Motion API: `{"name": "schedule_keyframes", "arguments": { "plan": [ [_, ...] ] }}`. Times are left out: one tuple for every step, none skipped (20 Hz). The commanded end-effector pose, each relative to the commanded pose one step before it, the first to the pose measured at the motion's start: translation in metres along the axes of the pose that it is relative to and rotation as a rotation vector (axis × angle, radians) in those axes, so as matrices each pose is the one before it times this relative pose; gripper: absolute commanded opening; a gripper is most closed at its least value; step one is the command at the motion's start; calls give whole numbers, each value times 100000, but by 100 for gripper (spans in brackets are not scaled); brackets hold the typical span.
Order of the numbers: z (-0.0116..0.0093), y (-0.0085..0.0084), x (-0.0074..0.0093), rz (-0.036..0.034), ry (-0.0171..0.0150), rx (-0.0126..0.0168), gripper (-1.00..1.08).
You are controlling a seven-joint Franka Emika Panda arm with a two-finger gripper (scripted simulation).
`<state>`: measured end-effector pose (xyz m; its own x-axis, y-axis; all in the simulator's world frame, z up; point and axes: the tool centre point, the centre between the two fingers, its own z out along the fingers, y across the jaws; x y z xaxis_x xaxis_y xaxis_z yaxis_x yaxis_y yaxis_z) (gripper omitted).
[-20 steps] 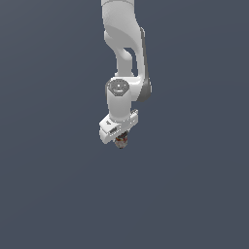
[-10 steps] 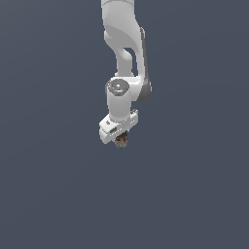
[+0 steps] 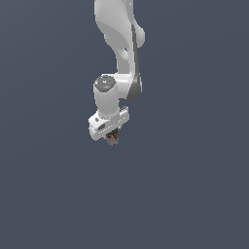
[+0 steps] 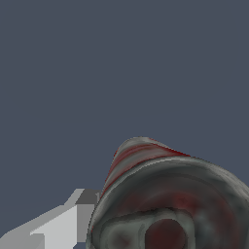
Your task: Pick up the object and move it to a goal position.
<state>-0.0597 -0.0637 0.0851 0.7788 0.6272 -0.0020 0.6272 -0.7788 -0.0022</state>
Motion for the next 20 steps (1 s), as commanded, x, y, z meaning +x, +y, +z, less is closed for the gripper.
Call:
{"name": "schedule_keyframes", "arguments": {
  "plan": [
    [-555, 1429, -1652, 125, 257, -283, -100],
    [-182, 613, -783, 0, 0, 0, -100],
    [-195, 657, -834, 0, 0, 0, -100],
    [-204, 689, -869, 0, 0, 0, -100],
    [-181, 656, -816, -23, 11, 42, -100],
    [-183, 622, -770, 0, 0, 0, -100],
    [-171, 584, -717, 0, 0, 0, -100],
    [-159, 545, -663, 0, 0, 0, -100],
    [-147, 507, -610, 0, 0, 0, -100],
    [-135, 468, -557, 0, 0, 0, -100],
    [-122, 429, -503, 0, 0, 0, -100],
    [-92, 381, -431, -37, -17, 28, -100],
    [-97, 349, -396, 0, 0, 0, -100],
    [-85, 307, -343, 0, 0, 0, -100],
    [-72, 263, -289, 0, 0, 0, -100],
    [-59, 218, -236, 0, 0, 0, -100],
    [-46, 172, -183, 0, 0, 0, -100],
    [-33, 124, -131, 0, 0, 0, -100],
    [-20, 75, -78, 0, 0, 0, -100],
    [-7, 25, -26, 0, 0, 0, -100]
  ]
}}
